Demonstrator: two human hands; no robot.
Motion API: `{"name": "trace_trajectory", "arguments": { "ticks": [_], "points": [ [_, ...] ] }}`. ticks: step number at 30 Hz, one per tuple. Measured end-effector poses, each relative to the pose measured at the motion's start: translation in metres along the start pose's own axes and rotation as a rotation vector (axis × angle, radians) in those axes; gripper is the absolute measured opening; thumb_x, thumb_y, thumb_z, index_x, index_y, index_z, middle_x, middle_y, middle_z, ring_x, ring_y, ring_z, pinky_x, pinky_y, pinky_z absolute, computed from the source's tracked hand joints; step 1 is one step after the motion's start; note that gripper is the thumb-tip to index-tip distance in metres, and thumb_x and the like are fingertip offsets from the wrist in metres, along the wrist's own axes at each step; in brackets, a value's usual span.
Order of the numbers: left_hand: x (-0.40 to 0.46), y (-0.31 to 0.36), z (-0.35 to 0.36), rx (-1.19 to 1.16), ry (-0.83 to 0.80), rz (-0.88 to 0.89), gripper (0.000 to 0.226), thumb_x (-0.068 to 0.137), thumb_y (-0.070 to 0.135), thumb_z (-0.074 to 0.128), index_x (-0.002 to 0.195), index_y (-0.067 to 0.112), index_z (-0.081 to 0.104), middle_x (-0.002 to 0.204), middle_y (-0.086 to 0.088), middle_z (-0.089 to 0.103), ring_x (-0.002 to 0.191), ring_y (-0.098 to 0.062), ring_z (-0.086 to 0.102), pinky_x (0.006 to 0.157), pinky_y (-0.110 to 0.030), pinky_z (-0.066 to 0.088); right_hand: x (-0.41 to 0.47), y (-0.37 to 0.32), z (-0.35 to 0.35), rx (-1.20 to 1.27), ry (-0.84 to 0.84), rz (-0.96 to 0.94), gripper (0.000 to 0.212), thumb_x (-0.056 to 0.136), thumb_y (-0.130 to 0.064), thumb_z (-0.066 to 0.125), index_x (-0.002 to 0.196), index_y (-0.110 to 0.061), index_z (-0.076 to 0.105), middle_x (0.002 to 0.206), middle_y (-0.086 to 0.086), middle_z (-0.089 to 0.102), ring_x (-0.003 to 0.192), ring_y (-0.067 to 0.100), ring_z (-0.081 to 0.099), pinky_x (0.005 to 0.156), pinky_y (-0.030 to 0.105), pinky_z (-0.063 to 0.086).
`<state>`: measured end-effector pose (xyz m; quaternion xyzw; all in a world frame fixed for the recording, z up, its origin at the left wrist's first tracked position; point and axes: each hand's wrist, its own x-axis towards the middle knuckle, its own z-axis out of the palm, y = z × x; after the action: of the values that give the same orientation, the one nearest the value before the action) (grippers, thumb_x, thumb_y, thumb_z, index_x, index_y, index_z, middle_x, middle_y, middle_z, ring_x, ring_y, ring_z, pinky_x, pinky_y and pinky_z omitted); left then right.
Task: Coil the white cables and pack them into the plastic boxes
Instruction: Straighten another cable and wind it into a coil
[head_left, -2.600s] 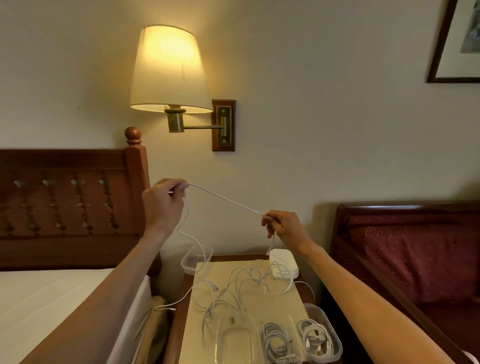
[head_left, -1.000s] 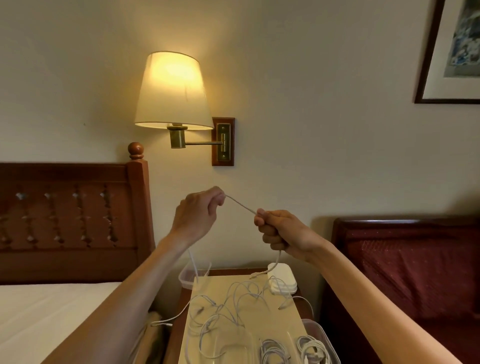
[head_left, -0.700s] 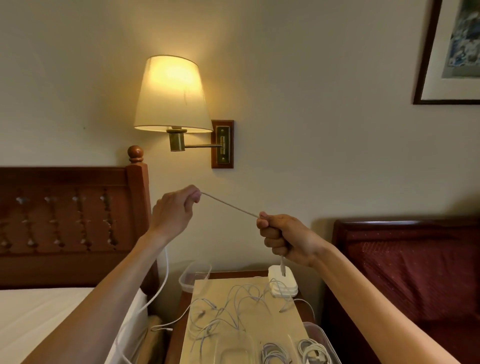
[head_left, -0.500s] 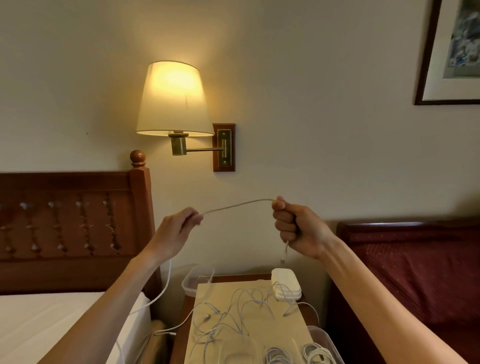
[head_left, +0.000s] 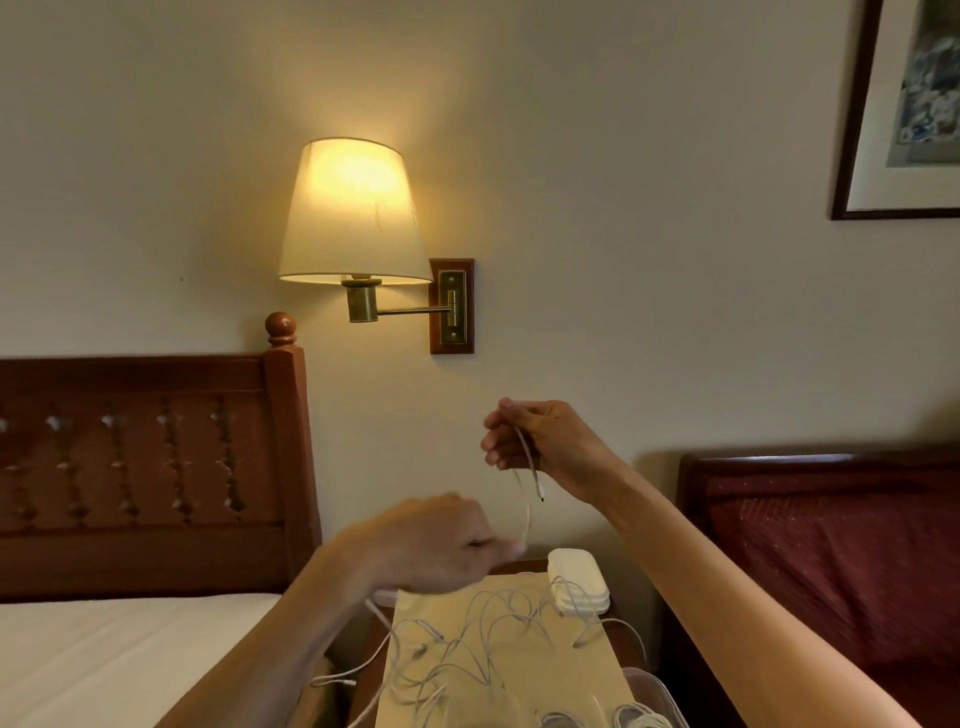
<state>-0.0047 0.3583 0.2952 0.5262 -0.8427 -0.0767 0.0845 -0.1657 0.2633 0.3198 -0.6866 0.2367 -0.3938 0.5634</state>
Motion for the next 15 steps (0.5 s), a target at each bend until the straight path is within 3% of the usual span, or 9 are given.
{"name": "trace_trajectory", "arguments": {
  "ticks": [4, 7, 10, 15],
  "points": [
    [0.0, 0.009, -0.038, 0.03, 0.265, 0.125, 0.038, 0.1, 0.044, 0.044, 0.069, 0.027, 0.058, 0.05, 0.01, 0.045, 0.043, -0.007, 0.041, 0.051, -0.016, 0.031, -0.005, 0.002, 0.007, -0.195, -0.027, -0.034, 0.039, 0.104, -0.027, 0.04, 0.091, -0.003, 0.068, 0.068, 0.008, 0.068, 0.06, 0.018, 0.063, 0.063, 0.027, 0.053],
    [0.006, -0.001, -0.048, 0.053, 0.505, 0.162, 0.034, 0.099, 0.044, 0.044, 0.073, 0.031, 0.062, 0.047, 0.014, 0.046, 0.046, -0.006, 0.048, 0.053, -0.016, 0.031, -0.011, 0.003, 0.008, -0.176, -0.082, -0.077, 0.042, 0.106, -0.023, 0.035, 0.085, -0.007, 0.067, 0.061, 0.008, 0.059, 0.052, 0.017, 0.055, 0.057, 0.025, 0.049],
    [0.017, -0.018, -0.048, 0.076, 0.691, 0.199, 0.037, 0.097, 0.047, 0.04, 0.065, 0.033, 0.051, 0.047, 0.017, 0.042, 0.046, -0.007, 0.048, 0.053, -0.017, 0.031, -0.015, 0.003, 0.01, -0.011, -0.1, -0.043, 0.043, 0.107, -0.02, 0.028, 0.086, -0.008, 0.063, 0.057, 0.005, 0.049, 0.048, 0.014, 0.045, 0.051, 0.022, 0.043],
    [0.032, -0.042, -0.034, 0.052, 0.88, 0.178, 0.042, 0.1, 0.052, 0.037, 0.068, 0.027, 0.05, 0.048, 0.011, 0.044, 0.045, -0.011, 0.048, 0.051, -0.027, 0.039, -0.019, 0.009, 0.017, 0.439, -0.192, 0.028, 0.037, 0.105, -0.025, 0.03, 0.09, -0.008, 0.059, 0.054, -0.002, 0.04, 0.045, 0.008, 0.036, 0.046, 0.019, 0.034]
  ]
}}
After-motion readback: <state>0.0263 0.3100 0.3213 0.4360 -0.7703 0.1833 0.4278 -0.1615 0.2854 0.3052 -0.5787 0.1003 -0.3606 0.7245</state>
